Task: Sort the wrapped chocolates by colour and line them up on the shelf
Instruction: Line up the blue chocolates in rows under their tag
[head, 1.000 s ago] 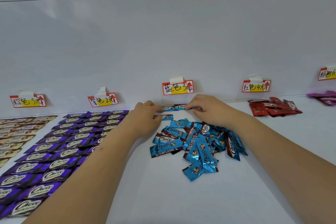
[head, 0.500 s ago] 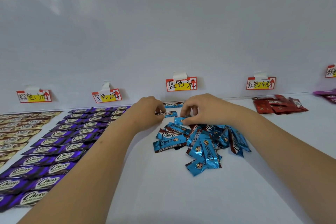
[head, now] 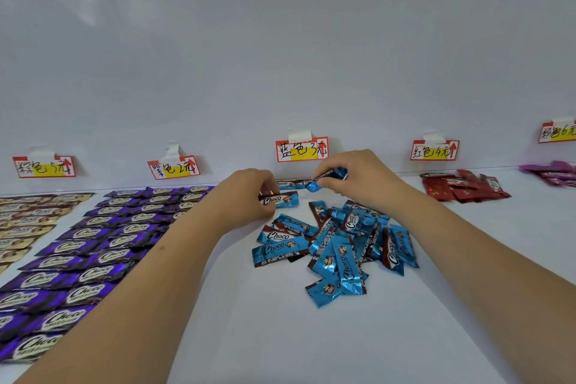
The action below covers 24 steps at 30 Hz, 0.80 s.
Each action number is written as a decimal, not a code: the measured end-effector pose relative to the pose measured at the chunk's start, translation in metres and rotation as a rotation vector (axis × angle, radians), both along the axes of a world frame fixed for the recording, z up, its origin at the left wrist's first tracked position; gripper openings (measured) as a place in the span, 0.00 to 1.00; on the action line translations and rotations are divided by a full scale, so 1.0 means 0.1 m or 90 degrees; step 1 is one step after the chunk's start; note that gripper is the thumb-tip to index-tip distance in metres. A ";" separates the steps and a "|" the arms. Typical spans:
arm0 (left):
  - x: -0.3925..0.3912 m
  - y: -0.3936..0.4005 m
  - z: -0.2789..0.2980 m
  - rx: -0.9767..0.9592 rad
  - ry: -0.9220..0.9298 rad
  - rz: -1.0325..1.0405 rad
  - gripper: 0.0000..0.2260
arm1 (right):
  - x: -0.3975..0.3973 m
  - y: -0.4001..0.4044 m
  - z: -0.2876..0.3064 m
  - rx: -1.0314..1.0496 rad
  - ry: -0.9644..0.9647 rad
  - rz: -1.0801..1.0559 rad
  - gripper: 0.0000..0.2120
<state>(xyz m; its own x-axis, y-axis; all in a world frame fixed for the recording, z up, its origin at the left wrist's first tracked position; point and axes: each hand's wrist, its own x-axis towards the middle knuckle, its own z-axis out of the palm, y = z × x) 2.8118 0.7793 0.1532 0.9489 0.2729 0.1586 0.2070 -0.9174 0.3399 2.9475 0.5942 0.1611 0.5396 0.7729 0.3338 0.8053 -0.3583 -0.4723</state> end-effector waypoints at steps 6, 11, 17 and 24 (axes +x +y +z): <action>0.02 -0.02 -0.01 -0.040 -0.053 -0.012 0.08 | 0.11 -0.05 0.06 0.041 0.047 -0.001 0.13; 0.01 -0.02 -0.02 -0.054 -0.091 0.000 0.06 | 0.11 -0.09 0.12 0.053 0.099 0.025 0.12; 0.03 -0.04 -0.05 -0.112 -0.048 0.010 0.04 | 0.13 -0.08 0.04 0.025 0.012 -0.004 0.07; 0.03 -0.08 -0.06 -0.089 -0.016 -0.001 0.05 | 0.10 -0.10 0.08 -0.176 -0.042 0.047 0.15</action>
